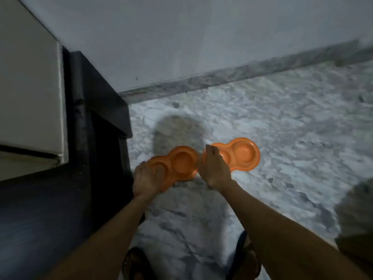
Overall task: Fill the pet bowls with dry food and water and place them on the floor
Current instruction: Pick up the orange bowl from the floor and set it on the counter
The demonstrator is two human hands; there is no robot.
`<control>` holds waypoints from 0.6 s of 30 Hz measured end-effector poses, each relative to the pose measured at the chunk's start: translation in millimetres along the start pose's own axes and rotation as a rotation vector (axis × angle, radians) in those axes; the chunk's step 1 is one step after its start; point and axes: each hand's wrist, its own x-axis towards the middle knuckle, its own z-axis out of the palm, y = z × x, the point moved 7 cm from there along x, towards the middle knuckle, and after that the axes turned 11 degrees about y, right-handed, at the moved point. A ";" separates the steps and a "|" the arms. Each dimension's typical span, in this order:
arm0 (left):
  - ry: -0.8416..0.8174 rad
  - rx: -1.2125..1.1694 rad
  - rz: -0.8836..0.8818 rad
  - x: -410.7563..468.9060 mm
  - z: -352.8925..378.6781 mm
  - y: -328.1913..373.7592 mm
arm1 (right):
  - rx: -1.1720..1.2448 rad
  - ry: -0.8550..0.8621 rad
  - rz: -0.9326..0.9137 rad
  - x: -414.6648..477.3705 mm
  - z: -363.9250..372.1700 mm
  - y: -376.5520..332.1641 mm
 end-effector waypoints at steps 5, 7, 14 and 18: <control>0.110 -0.130 -0.254 68.9 96.9 -77.7 | -0.050 -0.089 -0.023 44.8 97.8 37.5; 0.123 -0.155 -0.301 85.7 125.9 -97.7 | -0.083 -0.092 -0.046 59.4 127.5 47.6; 0.195 -0.206 -0.417 126.6 174.0 -138.4 | -0.299 -0.008 -0.068 90.5 186.3 63.0; 0.214 -0.196 -0.500 138.0 179.3 -145.7 | -0.345 0.003 -0.051 99.7 192.9 65.1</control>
